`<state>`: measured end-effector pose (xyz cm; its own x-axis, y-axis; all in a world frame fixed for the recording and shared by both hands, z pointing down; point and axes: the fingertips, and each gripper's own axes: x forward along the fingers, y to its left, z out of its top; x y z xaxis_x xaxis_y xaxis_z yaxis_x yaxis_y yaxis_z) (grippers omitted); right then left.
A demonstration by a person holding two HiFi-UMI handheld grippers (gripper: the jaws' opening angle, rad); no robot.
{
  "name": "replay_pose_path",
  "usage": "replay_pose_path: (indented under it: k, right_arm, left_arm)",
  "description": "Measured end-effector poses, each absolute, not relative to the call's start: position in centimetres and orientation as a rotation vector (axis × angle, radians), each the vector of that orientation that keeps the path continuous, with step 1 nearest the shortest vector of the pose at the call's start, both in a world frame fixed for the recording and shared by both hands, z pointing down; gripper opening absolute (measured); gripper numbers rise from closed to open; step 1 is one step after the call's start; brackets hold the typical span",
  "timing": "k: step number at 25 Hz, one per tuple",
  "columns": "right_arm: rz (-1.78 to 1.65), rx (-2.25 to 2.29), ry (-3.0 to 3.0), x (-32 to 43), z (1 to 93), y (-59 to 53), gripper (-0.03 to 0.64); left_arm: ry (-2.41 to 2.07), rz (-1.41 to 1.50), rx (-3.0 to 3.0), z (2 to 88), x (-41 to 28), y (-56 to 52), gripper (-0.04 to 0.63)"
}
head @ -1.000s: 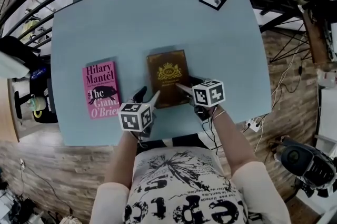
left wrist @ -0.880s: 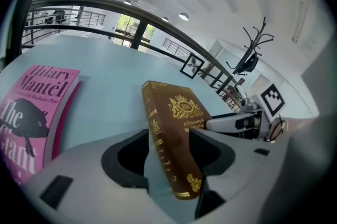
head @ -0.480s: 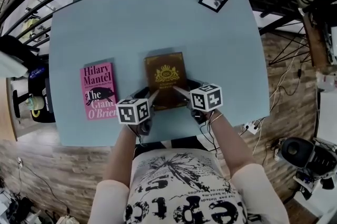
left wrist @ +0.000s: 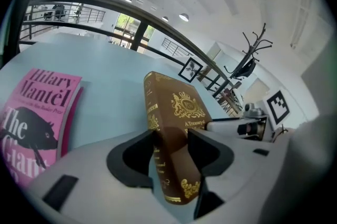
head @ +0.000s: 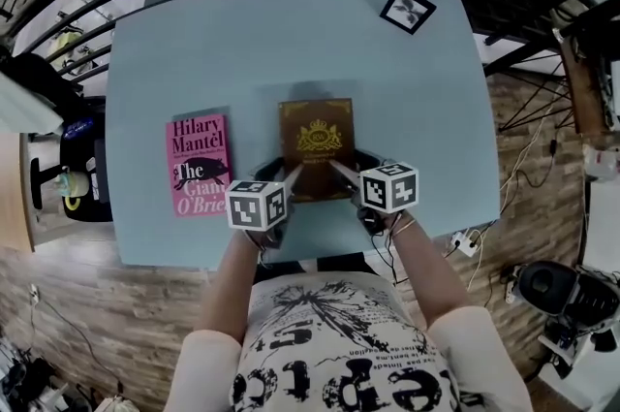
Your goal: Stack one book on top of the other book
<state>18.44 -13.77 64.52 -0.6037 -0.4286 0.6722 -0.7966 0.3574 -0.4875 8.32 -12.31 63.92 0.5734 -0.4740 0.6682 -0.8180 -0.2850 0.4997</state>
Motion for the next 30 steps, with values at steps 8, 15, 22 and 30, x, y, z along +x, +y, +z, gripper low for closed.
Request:
replay_pose_path:
  k: [8, 15, 22, 30]
  right_arm:
    - [1.152, 1.073, -2.251, 11.2, 60.0, -14.0, 0.244]
    - [1.123, 1.018, -2.292, 1.4, 58.6, -12.8, 0.242]
    - [1.133, 1.003, -2.28, -6.8, 59.0, -11.3, 0.239]
    - [1.197, 1.026, -2.213, -11.8, 61.3, -10.0, 0.241]
  left_arm:
    - [-1.167, 0.481, 1.996, 58.4, 0.6, -12.6, 0.201]
    - [-1.227, 0.477, 1.966, 57.0, -9.0, -10.8, 0.201]
    - [-1.226, 0.503, 1.944, 57.3, -17.3, -9.1, 0.201]
    - [-1.179, 0.541, 1.917, 59.6, -22.3, -8.1, 0.201]
